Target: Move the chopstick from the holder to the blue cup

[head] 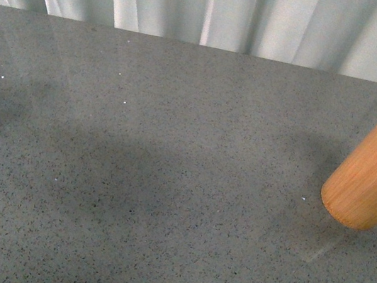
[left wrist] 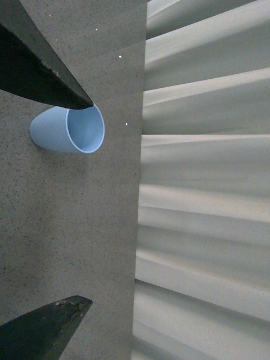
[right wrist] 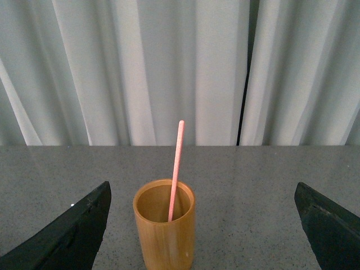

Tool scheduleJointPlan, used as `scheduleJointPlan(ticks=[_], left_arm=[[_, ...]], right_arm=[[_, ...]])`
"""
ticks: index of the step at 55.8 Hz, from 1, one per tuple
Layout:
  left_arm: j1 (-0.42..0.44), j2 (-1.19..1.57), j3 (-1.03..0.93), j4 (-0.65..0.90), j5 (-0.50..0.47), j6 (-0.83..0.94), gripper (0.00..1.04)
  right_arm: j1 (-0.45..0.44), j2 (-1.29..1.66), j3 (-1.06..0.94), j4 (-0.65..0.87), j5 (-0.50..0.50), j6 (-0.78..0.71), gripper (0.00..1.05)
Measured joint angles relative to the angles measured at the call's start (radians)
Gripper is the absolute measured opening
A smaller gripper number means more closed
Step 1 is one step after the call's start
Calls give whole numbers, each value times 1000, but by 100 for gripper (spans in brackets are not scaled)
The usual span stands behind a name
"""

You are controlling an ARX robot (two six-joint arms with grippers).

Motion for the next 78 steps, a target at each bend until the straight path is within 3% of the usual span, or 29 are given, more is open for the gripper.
scheduleJointPlan(ticks=[59,62,64,69,78], left_arm=[[0,0,0,0,-2,0,98],[-29,125,74,-185,-154,-108,98],[-18,276,126,-249,-164,-180,98],[66,589,224,-203,-58,-203,98],[176,958,438,-220,8,-126,98]], right_arm=[[0,0,0,0,0,0,95],[0,0,0,0,0,0,95],[0,0,0,0,0,0,95],[0,0,0,0,0,0,95],[0,0,0,0,0,0,95]])
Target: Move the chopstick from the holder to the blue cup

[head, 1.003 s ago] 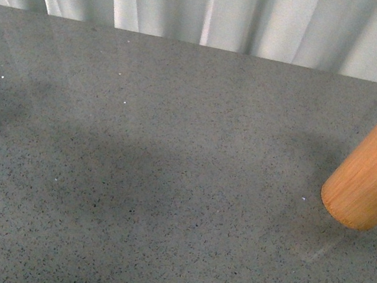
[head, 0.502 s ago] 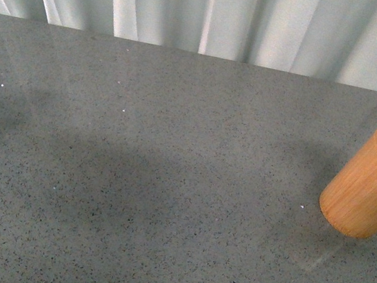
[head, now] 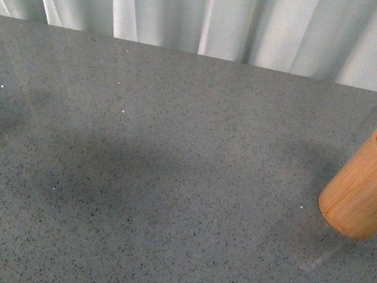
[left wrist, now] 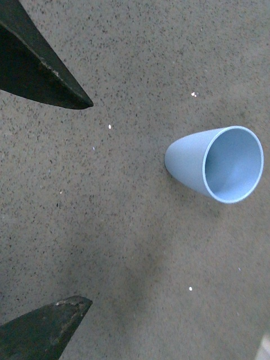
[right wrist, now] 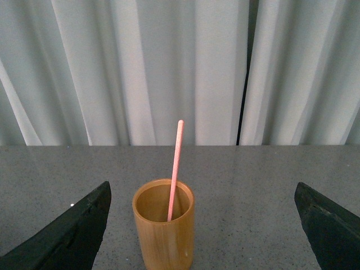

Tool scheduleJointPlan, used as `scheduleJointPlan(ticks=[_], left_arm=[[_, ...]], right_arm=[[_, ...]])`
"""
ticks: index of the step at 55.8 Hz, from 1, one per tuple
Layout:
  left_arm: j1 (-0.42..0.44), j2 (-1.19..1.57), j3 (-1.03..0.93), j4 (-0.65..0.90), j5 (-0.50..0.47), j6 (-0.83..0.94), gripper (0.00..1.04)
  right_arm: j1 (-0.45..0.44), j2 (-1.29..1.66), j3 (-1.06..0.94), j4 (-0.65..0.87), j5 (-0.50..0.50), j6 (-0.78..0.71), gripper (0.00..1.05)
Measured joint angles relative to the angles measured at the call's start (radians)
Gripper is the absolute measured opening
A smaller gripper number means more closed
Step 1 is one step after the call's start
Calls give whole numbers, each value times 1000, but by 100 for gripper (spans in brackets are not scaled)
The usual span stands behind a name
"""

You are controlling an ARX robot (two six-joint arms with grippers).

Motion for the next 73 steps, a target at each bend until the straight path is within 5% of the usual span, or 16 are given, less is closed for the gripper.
scheduleJointPlan(ticks=[10,31,73], left_arm=[[77,306,219,-82,61,108,98],[159,652,518,-105,-25,218,98],[107,803,614,-114,-66,164,98]], right_arm=[[0,0,0,0,0,0,95],[0,0,0,0,0,0,95],[0,0,0,0,0,0,95]])
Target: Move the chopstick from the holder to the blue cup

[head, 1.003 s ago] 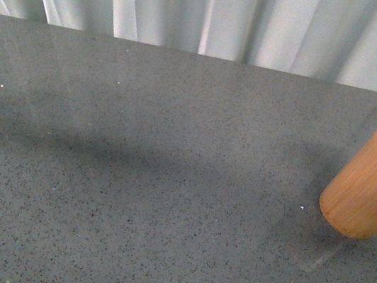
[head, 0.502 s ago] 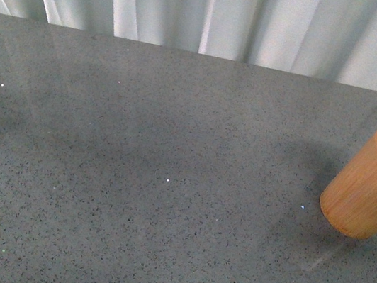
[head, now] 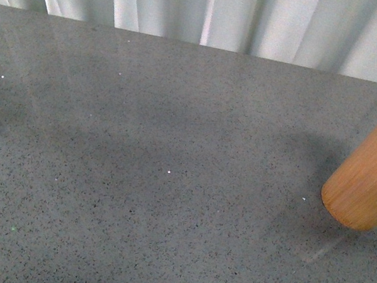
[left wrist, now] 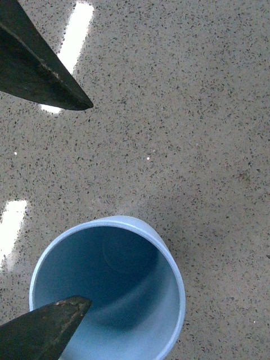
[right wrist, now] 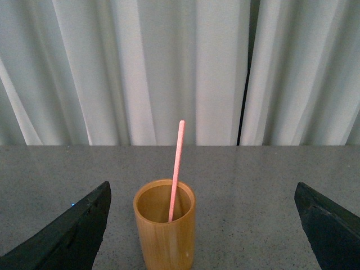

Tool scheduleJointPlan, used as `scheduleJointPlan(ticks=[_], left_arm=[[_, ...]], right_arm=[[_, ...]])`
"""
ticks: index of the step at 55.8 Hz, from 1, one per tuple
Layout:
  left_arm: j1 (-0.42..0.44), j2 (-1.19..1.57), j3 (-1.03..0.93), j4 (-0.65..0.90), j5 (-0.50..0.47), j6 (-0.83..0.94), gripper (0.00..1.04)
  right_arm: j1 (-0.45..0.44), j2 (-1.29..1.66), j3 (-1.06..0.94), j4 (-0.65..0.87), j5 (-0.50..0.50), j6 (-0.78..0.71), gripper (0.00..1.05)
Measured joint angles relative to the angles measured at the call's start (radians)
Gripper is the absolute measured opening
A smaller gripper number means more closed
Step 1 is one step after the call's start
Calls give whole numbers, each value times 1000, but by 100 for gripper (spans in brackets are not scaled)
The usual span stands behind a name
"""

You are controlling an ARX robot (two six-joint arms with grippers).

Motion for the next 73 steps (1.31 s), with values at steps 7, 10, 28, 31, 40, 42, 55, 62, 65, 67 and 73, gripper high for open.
scheduleJointPlan(ticks=[7,10,28,31,40,42,55,62,65,67,73], left_arm=[[-16,23,8,8,-11,-9,98],[-20,34,14,11,-15,-12,98],[-45,117,39,36,-57,-15,98],[-49,131,43,40,-64,-16,98],[-63,155,48,66,-122,-35,98],[-68,158,48,68,-134,-40,98],[-90,166,56,48,-127,-49,68],[-107,168,60,18,-93,-53,48],[-114,168,60,8,-74,-57,41],[-119,168,60,-1,-64,-64,36],[-134,168,60,-6,-42,-75,21]], right_arm=[[0,0,0,0,0,0,95],[0,0,0,0,0,0,95],[0,0,0,0,0,0,95],[0,0,0,0,0,0,95],[0,0,0,0,0,0,95],[0,0,0,0,0,0,95],[0,0,0,0,0,0,95],[0,0,0,0,0,0,95],[0,0,0,0,0,0,95],[0,0,0,0,0,0,95],[0,0,0,0,0,0,95]])
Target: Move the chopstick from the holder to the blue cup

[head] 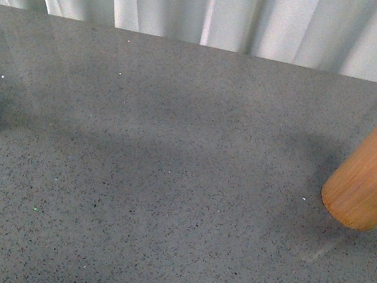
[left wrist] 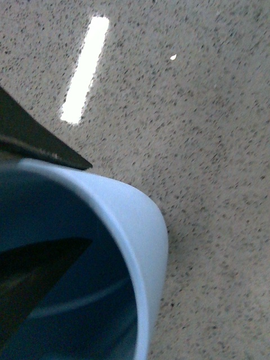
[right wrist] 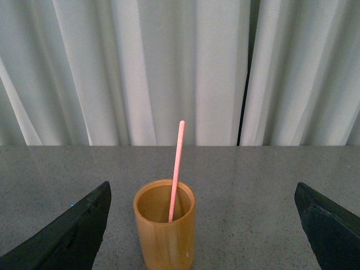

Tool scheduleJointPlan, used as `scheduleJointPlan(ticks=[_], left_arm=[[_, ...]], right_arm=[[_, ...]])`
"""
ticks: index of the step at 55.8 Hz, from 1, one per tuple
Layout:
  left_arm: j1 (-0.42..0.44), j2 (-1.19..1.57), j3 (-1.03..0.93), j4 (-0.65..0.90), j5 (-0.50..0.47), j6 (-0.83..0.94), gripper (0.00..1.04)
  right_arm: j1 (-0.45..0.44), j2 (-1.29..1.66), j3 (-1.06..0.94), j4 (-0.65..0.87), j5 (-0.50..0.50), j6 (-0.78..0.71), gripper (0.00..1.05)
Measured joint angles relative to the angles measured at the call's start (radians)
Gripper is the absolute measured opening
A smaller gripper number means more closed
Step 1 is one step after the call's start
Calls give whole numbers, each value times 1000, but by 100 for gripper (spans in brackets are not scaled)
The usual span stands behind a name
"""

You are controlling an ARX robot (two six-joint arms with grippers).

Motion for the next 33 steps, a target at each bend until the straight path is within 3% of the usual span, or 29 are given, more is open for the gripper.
scheduleJointPlan(ticks=[8,16,22,33], left_arm=[[-24,-4,-1,-10,26,-16,3],[-65,-48,-8,-38,51,-6,3],[-156,-165,-21,-83,76,26,3],[-451,-270,-42,-103,84,-7,3]], right_arm=[[0,0,0,0,0,0,95],[0,0,0,0,0,0,95],[0,0,0,0,0,0,95],[0,0,0,0,0,0,95]])
